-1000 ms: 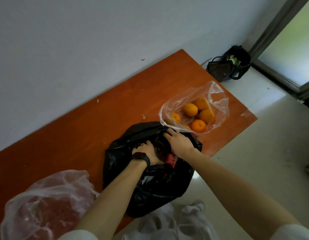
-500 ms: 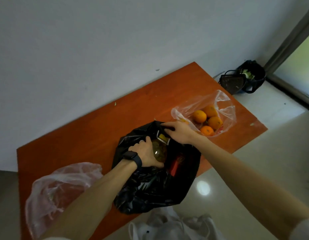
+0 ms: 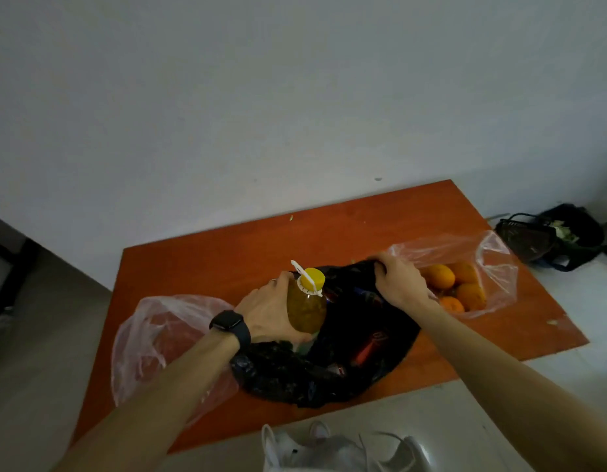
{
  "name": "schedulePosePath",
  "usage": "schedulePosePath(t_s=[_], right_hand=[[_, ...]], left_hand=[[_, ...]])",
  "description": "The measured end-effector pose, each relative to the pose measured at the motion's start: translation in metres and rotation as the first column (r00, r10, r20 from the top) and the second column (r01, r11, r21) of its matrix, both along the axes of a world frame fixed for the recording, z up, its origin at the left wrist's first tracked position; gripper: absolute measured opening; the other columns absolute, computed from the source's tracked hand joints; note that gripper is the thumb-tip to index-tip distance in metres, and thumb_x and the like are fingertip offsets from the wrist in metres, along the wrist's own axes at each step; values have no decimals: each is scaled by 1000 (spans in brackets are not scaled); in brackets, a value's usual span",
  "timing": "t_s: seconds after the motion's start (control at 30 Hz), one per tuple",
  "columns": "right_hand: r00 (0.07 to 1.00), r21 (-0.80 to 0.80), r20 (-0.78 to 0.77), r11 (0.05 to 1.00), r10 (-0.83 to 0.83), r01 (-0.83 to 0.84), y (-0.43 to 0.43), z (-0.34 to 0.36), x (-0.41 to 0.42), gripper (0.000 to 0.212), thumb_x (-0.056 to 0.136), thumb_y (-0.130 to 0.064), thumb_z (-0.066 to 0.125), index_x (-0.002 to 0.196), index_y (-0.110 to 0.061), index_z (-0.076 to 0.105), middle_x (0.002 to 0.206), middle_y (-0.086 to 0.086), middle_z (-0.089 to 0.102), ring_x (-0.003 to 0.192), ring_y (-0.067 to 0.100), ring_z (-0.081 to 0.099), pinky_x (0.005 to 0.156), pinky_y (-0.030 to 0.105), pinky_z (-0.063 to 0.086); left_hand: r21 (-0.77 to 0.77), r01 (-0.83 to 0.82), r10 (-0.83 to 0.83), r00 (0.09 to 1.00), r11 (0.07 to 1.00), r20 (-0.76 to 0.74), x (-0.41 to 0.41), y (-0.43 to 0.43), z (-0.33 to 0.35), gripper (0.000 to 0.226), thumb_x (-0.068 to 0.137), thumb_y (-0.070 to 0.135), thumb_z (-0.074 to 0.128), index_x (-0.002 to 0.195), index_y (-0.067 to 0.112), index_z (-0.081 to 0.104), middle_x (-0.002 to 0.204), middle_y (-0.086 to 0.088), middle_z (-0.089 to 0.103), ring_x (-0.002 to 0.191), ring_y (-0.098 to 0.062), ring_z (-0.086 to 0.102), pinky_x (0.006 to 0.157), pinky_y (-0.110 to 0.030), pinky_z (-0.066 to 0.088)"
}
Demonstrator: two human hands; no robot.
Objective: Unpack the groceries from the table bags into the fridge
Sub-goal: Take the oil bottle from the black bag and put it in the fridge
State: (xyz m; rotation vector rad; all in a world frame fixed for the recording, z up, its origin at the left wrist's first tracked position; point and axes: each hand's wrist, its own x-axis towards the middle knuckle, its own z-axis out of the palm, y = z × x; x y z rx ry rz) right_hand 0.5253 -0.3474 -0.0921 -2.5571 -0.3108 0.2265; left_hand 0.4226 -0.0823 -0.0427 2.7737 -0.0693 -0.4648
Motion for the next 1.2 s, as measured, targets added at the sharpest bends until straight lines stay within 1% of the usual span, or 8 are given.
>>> schedulePosePath(t_s=[0.3,0.37,0.47,0.67,0.77,0.9,1.1,1.2], right_hand=[[996,-21,-27,996,81,-82,11,4,-8,36,104,-27,41,136,-24,56,114,8,64,65,18,59,48,31,45],[993,-16,-89,996,82,-83,10,9,-9,39,101,-30,43,138,-28,54,138,7,53,102,26,61,79,42,56],[992,114,-119,993,49,-35,8,33,-19,41,90,-44,46,129,-38,57,145,-1,45,137,30,38,108,50,39],[1000,574,-17,819,26,-12,2,109,-40,67,81,-73,55,141,-43,47,145,-16,48,134,7,42,109,49,40],[992,729,-40,683,119,-52,2,137,-45,104,72,-50,86,151,-49,18,145,-23,44,132,-3,46,103,32,48],[970,748,138,662,-203,32,-12,170,-46,116,62,-37,95,148,-45,18,130,-23,54,120,-4,55,92,23,54],[824,784,253,607,-507,132,-102,204,-75,97,61,-31,94,135,-43,33,112,-21,65,107,-3,64,81,16,55],[762,814,230,549,-605,190,-154,203,-112,94,61,-34,95,138,-32,40,112,-22,64,110,5,64,86,31,59]], left_hand=[[-123,-24,47,981,992,187,9,3,58,113,51,81,76,139,30,26,124,5,58,99,-19,61,85,-39,55],[-173,-46,84,972,984,219,20,-1,74,115,50,80,78,140,28,28,129,3,58,106,-22,61,89,-39,54],[-291,-86,170,945,953,278,38,-10,96,113,50,74,83,139,25,32,130,2,59,112,-23,61,90,-39,54],[-459,-62,252,897,886,365,85,-39,154,120,35,87,67,135,25,41,128,4,61,107,-17,61,94,-41,54],[-564,0,271,876,826,398,111,-62,188,116,33,86,66,131,27,46,118,8,60,106,-16,61,92,-39,55],[-660,114,235,878,743,417,140,-115,230,106,37,84,69,126,30,49,114,10,61,103,-16,63,89,-40,56],[-888,271,65,947,371,316,131,-228,237,101,52,66,81,135,18,49,119,3,66,104,-14,68,79,-26,58],[-945,243,-176,963,221,206,96,-295,199,99,55,64,86,134,15,52,121,-7,69,109,-26,68,89,-48,58]])
